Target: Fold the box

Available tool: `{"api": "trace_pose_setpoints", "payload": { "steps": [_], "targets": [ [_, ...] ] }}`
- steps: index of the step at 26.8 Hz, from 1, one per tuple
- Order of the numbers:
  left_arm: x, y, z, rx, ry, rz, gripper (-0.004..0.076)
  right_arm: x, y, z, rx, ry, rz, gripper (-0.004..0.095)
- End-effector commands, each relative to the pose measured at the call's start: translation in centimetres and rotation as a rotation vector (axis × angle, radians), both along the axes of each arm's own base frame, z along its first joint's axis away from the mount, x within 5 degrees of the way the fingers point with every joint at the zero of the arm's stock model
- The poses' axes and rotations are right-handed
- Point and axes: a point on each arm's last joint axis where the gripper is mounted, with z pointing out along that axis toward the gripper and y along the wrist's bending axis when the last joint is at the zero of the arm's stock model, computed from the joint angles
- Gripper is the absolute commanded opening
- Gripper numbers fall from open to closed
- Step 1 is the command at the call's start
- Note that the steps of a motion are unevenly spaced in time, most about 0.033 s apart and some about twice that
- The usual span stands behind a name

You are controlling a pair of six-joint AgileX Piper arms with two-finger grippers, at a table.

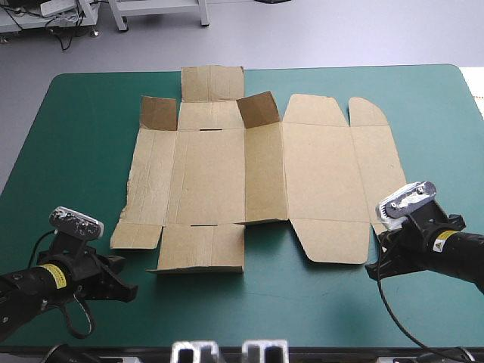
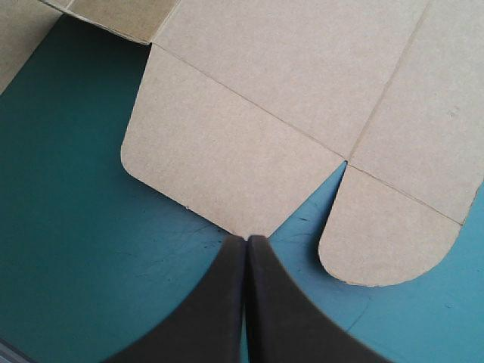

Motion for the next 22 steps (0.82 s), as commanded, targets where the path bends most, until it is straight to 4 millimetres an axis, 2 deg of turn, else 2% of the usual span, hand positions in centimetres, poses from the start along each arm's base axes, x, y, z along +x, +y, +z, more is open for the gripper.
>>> {"api": "trace_pose_setpoints", "payload": {
  "steps": [1, 22],
  "targets": [
    [0.27, -0.23, 0.99, -0.033, -0.054, -0.003, -0.001, 0.11, 0.13, 1.24, 0.027, -0.066, 0.003, -0.0024],
    [0.2, -0.35, 0.99, -0.047, -0.046, -0.007, -0.001, 0.11, 0.13, 1.24, 0.027, -0.066, 0.003, -0.0024]
  ]
}}
